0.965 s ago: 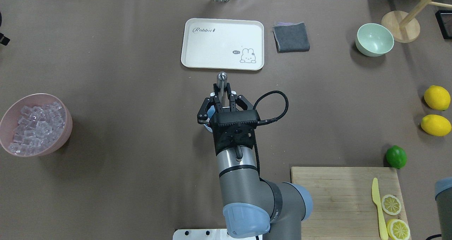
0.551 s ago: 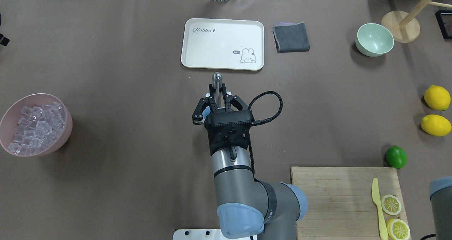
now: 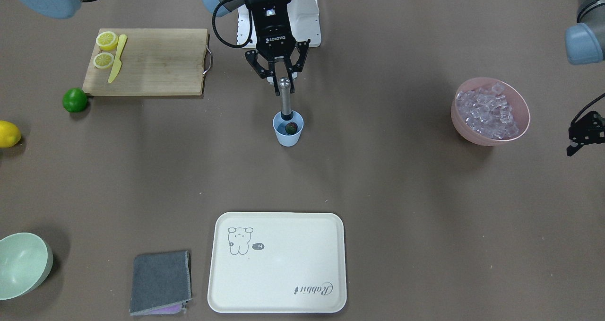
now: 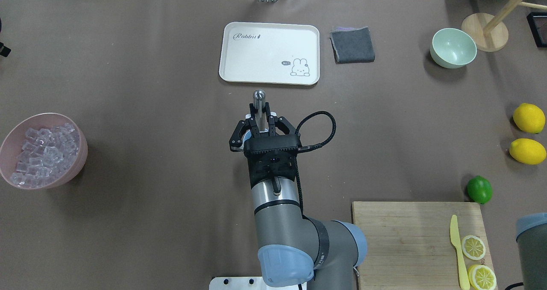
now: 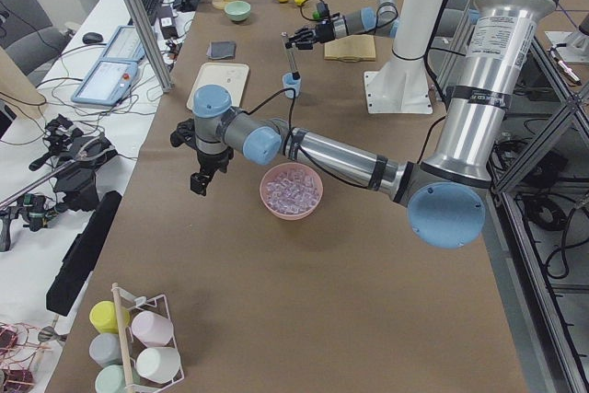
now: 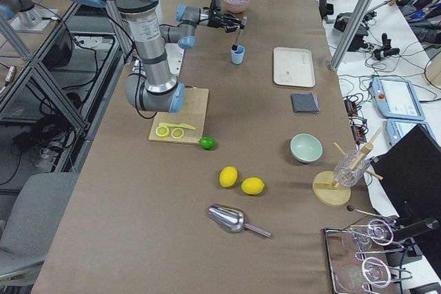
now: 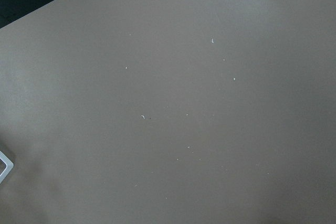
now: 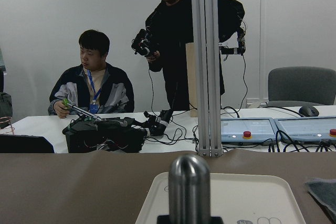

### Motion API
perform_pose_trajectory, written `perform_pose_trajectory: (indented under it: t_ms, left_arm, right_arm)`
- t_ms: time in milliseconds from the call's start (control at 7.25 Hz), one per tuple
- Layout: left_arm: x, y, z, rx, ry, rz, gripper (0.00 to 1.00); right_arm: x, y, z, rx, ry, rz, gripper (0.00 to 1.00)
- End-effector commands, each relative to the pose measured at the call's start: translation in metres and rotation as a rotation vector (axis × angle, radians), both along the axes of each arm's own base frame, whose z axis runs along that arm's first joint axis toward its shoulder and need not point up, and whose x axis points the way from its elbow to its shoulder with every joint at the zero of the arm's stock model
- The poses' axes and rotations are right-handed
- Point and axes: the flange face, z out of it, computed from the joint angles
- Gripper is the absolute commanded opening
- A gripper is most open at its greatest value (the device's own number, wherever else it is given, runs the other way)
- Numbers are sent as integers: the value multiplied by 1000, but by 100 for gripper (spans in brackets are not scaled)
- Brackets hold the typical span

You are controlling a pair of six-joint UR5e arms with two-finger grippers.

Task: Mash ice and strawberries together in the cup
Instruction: 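Lower the pestle with the right gripper down into the blue cup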

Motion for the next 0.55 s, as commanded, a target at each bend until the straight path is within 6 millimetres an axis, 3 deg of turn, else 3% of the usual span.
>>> perform_pose_trajectory:
  t_ms: [0,414]
  left_arm:
    - [1,-1,2,-3,-2,0,97]
    - [6,-2,3,-5,-5,8,97]
  right_arm:
    - [-3,-2,3,-3,8,-7,0]
    - [-10,-2,8,-7,23,-13,0]
